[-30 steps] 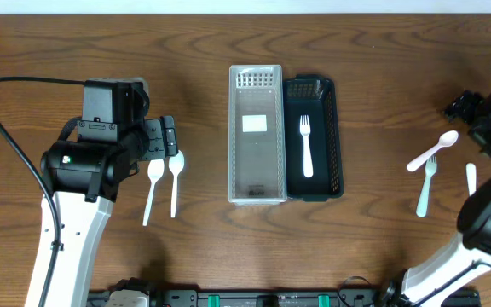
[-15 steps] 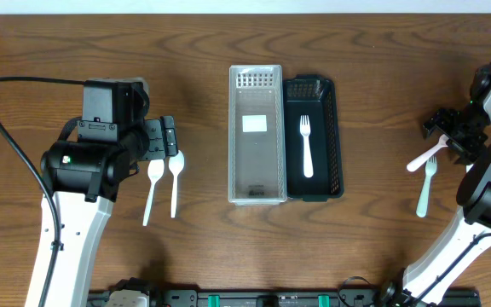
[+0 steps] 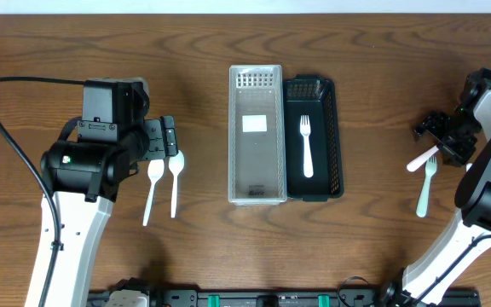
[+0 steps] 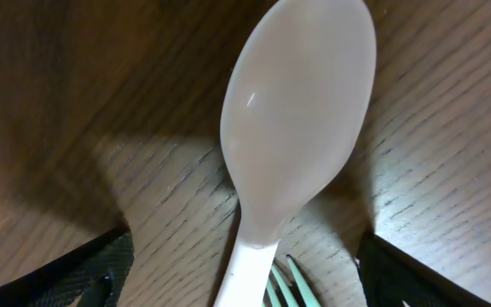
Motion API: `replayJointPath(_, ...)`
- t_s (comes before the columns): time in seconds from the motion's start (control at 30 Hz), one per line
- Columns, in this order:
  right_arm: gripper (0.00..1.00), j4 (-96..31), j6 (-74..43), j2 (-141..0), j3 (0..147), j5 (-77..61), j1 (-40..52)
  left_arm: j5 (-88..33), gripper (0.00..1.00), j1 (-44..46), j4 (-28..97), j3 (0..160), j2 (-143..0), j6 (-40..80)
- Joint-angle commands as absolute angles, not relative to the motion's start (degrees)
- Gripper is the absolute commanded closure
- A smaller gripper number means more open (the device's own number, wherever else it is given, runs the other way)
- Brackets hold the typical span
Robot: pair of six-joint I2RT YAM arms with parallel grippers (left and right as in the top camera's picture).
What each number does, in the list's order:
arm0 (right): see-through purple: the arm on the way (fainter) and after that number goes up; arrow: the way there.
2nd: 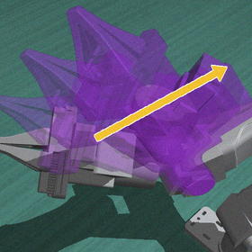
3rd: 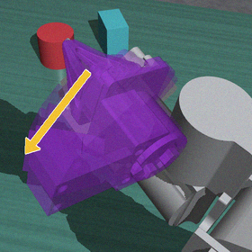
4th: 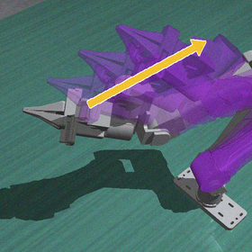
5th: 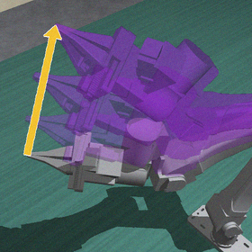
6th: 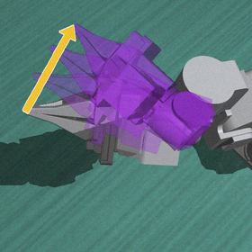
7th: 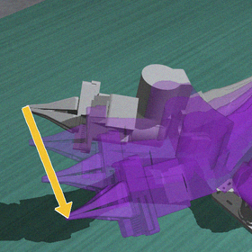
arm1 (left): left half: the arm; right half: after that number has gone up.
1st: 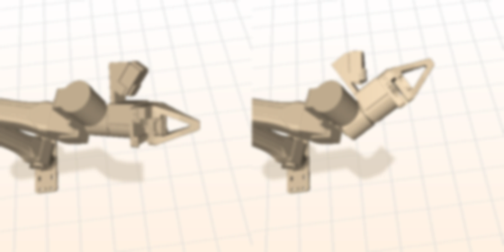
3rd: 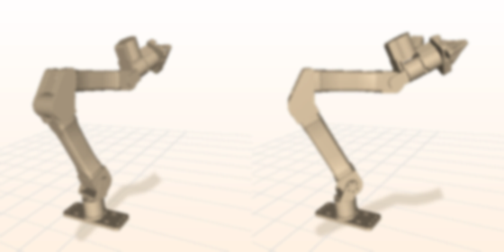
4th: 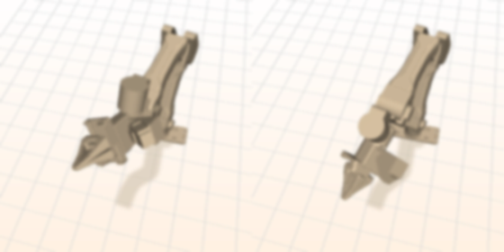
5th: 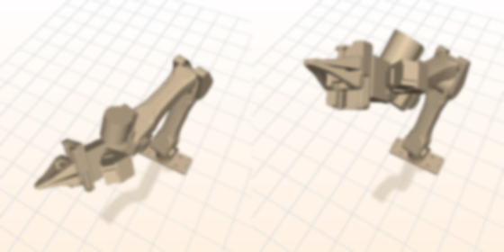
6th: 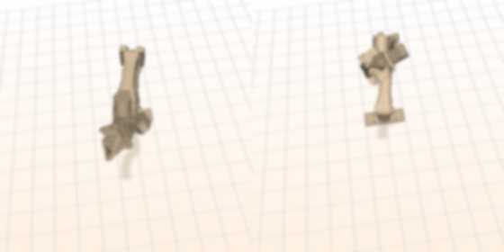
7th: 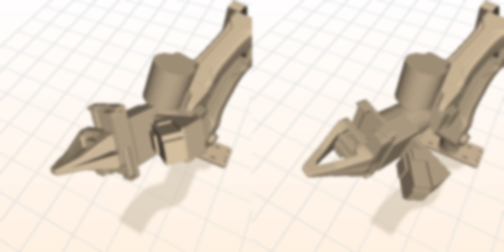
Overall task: Pack container
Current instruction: 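Return the right gripper to the white spoon and grasp it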
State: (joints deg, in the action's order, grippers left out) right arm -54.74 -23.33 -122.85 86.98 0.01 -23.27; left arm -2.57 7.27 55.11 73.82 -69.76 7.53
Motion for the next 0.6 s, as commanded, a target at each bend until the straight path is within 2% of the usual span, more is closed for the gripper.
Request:
replayJointPath(0.0,0.16,-54.4,-22.6,-124.8,84.7,1.0,-22.5,-1.9,0.14,7.0,55.2,74.2,-70.0,7.8)
replayJointPath(0.17,0.34,-53.6,-22.6,-124.8,84.7,1.0,-22.5,-1.9,0.14,7.0,55.2,74.2,-70.0,7.8)
replayJointPath(0.37,0.45,-52.0,-22.6,-124.8,84.7,1.0,-22.5,-1.9,0.14,7.0,55.2,74.2,-70.0,7.8)
replayJointPath(0.57,0.62,-49.9,-22.6,-124.8,84.7,1.0,-22.5,-1.9,0.14,7.0,55.2,74.2,-70.0,7.8)
